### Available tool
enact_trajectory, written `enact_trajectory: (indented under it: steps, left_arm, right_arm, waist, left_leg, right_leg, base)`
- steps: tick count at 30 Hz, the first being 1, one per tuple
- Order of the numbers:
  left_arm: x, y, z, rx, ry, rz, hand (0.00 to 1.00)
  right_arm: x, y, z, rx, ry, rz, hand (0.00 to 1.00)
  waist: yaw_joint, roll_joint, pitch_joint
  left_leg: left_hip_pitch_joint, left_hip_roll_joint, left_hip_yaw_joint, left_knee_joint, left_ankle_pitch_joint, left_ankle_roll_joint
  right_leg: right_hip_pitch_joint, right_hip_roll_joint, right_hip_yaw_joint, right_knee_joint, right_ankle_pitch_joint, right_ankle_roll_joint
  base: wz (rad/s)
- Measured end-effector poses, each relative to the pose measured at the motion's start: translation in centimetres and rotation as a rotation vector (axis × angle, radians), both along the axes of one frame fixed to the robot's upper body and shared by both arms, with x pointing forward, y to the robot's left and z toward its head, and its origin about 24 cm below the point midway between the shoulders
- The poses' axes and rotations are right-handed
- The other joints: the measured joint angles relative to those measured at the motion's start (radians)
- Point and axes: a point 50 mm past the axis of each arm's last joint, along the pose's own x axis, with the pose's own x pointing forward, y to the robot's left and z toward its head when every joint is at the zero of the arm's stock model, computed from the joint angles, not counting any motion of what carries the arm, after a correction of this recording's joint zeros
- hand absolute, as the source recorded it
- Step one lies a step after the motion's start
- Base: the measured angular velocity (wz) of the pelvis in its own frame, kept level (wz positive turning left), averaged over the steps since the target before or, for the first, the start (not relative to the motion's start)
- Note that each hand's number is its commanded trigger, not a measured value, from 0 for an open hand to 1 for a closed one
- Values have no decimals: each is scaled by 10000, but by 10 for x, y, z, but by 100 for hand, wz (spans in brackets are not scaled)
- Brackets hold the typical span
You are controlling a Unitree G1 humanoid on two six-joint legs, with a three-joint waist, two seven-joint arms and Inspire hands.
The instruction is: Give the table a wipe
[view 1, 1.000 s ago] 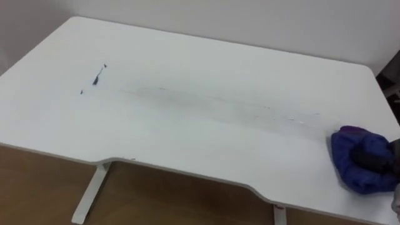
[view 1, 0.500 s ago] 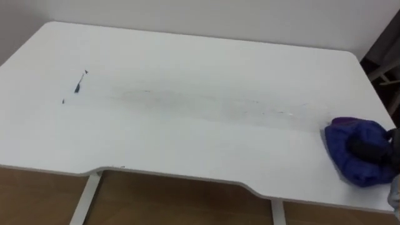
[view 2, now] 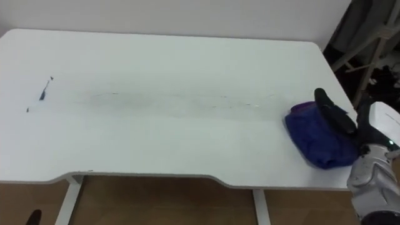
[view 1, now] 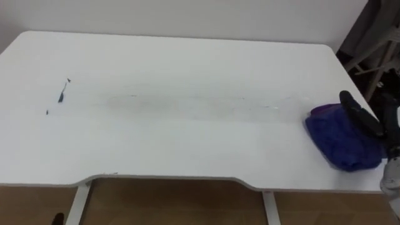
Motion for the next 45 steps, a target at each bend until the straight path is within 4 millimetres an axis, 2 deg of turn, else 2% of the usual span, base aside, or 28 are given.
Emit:
enact_trajectory:
  steps: [5, 9, 14, 17, 20, 22, 24, 26, 28, 29, 31, 32, 34, 35, 37, 38, 40, 41, 43, 45]
  left_arm:
    - [0, -4, -1, -68, -103, 38, 0]
    - [0, -8, -3, -164, -196, 88, 0]
    - [-1, -12, -5, -311, -208, 185, 0]
    - [-5, -12, -5, -309, -136, 242, 0]
    - [-9, -11, -5, -319, -77, 441, 0]
    - [-14, -7, -5, -265, -67, 786, 0]
    - [-23, -5, -5, -237, 91, 1077, 0]
    - [-31, -3, -5, -182, 234, 1264, 0]
    - [-38, -1, -5, -157, 389, 1467, 0]
    - [-39, 0, -4, -136, 387, 1538, 0]
    - [-44, 3, -3, -54, 398, 1757, 0]
    - [-44, 4, -3, -40, 389, 1806, 0]
    - [-50, 5, -2, -10, 493, 1949, 0]
    - [-51, 4, -2, -14, 500, 1950, 0]
    - [-48, 4, -3, -27, 450, 1934, 0]
    - [-47, 4, -3, -44, 425, 1927, 0]
    - [-46, 0, -5, -163, 415, 1940, 0]
    - [-47, -1, -5, -196, 421, 1946, 0]
    - [-51, -6, -8, -346, 587, 1984, 0]
    - [-56, -11, -11, -437, 844, 1935, 0]
  right_arm:
    - [0, 5, 8, -7, -712, 317, 0]
    - [6, 8, 22, 390, -1691, 480, 0]
    - [5, -1, 36, 654, -2801, -140, 0]
    - [1, -7, 42, 652, -3290, -514, 0]
    - [-15, -19, 42, 918, -3705, -1258, 0]
    - [-33, -35, 35, 1067, -3714, -2271, 0]
    - [-44, -46, 29, 1285, -3786, -3224, 0]
    - [-62, -59, 20, 1642, -3867, -4432, 0]
    - [-90, -73, 2, 2259, -3781, -6219, 0]
    - [-98, -75, -2, 2502, -3821, -6688, 0]
    - [-131, -82, -16, 3221, -4104, -8385, 0]
    - [-139, -83, -19, 3330, -4130, -8788, 0]
    - [-167, -86, -31, 3594, -4126, -10233, 0]
    - [-173, -86, -34, 3629, -4109, -10569, 0]
    - [-203, -78, -53, 3929, -3589, -11837, 0]
    - [-210, -74, -59, 4081, -3409, -12166, 0]
    - [-234, -55, -81, 4599, -2563, -13066, 0]
    - [-241, -49, -86, 4706, -2211, -13184, 0]
    - [-256, -26, -106, 5195, -744, -13092, 0]
    - [-259, -10, -117, 5676, 46, -12829, 0]
  waist:
    - [-87, -3, -8]
    - [-183, -59, 3]
    - [-245, -114, -19]
    - [-418, -141, -28]
    - [-523, -194, -36]
    - [-598, -262, -25]
    - [-830, -279, -33]
    - [-1023, -328, -75]
    - [-1217, -408, -61]
    - [-1243, -394, -67]
    - [-1322, -380, -39]
    - [-1357, -348, -39]
    - [-1526, -335, -24]
    - [-1553, -211, -20]
    - [-1615, -178, -30]
    - [-1619, -158, -26]
    - [-1630, -87, -19]
    - [-1621, -85, -19]
    - [-1604, -23, 8]
    - [-1558, 11, 14]
  left_leg:
    - [141, 0, 2, -173, 2, 2]
    - [141, 1, 122, -176, 2, 2]
    - [131, 3, 156, -176, 2, 2]
    - [128, 3, 154, -174, 2, 2]
    - [153, 12, 201, -179, 1, 2]
    - [203, 17, 251, -202, 0, 2]
    - [209, 17, 252, -234, -3, 3]
    - [221, 18, 230, -214, -3, 2]
    - [262, 27, 224, -219, -4, 2]
    - [272, 35, 224, -225, -5, 0]
    - [284, 83, 242, -250, -25, -31]
    - [282, 96, 242, -252, -30, -38]
    - [288, 118, 243, -248, -38, -52]
    - [283, 121, 248, -247, -41, -55]
    - [288, 127, 246, -246, -63, -59]
    - [286, 131, 245, -254, -75, -61]
    - [295, 133, 246, -248, -97, -59]
    - [295, 133, 247, -248, -98, -60]
    - [313, 134, 281, -285, -98, -60]
    - [348, 135, 360, -315, -102, -56]
  right_leg:
    - [80, 11, -12, -74, -6, 19]
    - [52, 9, 7, -91, -6, 20]
    - [61, 9, 2, -119, -7, 21]
    - [78, 9, 2, -122, -18, 38]
    - [74, 26, 129, -121, -18, 38]
    - [84, 45, 252, -121, -18, 37]
    - [120, 48, 255, -147, -18, 37]
    - [176, 71, 259, -232, -17, 37]
    - [222, 90, 276, -241, -17, 37]
    - [234, 101, 277, -244, -18, 37]
    - [235, 152, 283, -270, -18, 35]
    - [235, 165, 284, -280, -18, 35]
    - [252, 188, 284, -293, -19, 32]
    - [247, 191, 284, -297, -19, 31]
    - [308, 216, 301, -400, -5, 11]
    - [315, 219, 305, -400, -5, 11]
    - [328, 220, 310, -411, -7, 14]
    - [328, 220, 308, -415, -9, 15]
    - [315, 222, 348, -426, -19, 19]
    - [299, 241, 455, -448, -18, 20]
  base:
    - [0]
    - [-2]
    - [0]
    - [0]
    - [-3]
    - [-6]
    - [-2]
    - [2]
    - [0]
    - [0]
    - [0]
    - [0]
    - [0]
    - [0]
    - [0]
    - [0]
    - [0]
    - [0]
    - [-2]
    - [-10]
